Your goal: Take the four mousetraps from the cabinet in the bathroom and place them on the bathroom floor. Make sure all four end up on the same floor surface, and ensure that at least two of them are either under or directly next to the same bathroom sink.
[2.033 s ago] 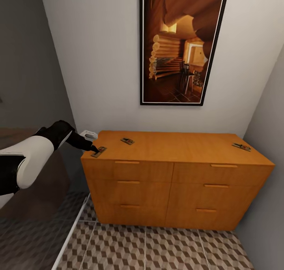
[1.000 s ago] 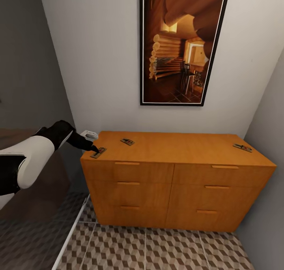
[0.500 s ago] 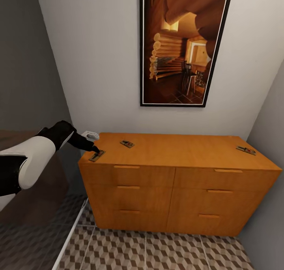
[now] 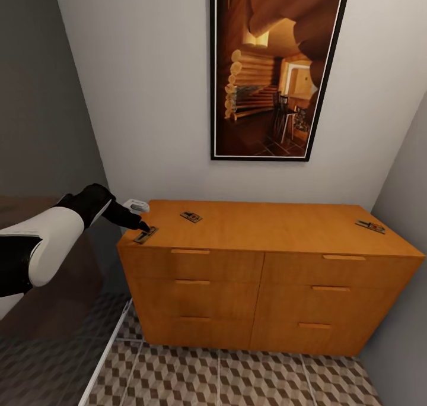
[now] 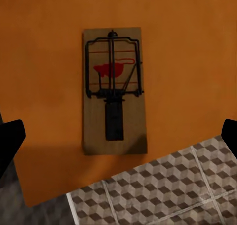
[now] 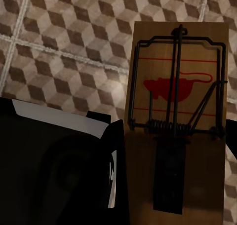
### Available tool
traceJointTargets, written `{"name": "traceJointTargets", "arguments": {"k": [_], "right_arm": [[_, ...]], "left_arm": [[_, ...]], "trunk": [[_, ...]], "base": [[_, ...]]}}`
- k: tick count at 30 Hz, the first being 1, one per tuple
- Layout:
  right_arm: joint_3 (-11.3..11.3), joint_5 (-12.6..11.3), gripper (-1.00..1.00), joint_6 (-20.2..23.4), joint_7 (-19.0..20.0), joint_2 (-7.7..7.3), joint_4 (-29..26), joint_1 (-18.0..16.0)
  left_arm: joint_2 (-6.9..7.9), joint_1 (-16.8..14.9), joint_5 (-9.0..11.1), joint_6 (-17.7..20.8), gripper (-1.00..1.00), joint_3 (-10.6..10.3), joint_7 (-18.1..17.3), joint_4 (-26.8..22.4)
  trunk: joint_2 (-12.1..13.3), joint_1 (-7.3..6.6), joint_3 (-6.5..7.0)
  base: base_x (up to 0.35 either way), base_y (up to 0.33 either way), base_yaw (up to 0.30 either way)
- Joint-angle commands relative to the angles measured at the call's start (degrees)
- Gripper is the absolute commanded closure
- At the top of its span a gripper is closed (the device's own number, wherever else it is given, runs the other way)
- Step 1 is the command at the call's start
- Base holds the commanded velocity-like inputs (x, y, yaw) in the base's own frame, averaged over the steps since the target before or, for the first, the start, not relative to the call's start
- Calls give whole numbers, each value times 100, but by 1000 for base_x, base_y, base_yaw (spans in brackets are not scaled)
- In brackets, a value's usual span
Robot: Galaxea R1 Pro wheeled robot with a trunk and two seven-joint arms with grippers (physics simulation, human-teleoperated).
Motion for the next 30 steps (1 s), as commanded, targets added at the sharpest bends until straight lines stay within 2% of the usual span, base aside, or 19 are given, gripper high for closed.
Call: {"name": "traceJointTargets", "arguments": {"k": [1, 21, 30], "right_arm": [[-42, 60, 100, -16, -21, 0, 6, -3], [-42, 59, 100, -15, -21, 0, 6, -4], [-42, 60, 100, -14, -21, 0, 6, -4]], "left_arm": [[3, 3, 20, 32, -100, -45, -32, -13], [2, 14, 23, 32, -100, -45, -32, -20], [2, 14, 23, 32, -100, -45, -32, -16]], "trunk": [[-3, 0, -6], [-3, 0, -10], [-3, 0, -74]], "base": [[0, 0, 0], [14, 0, 0], [18, 0, 0]]}}
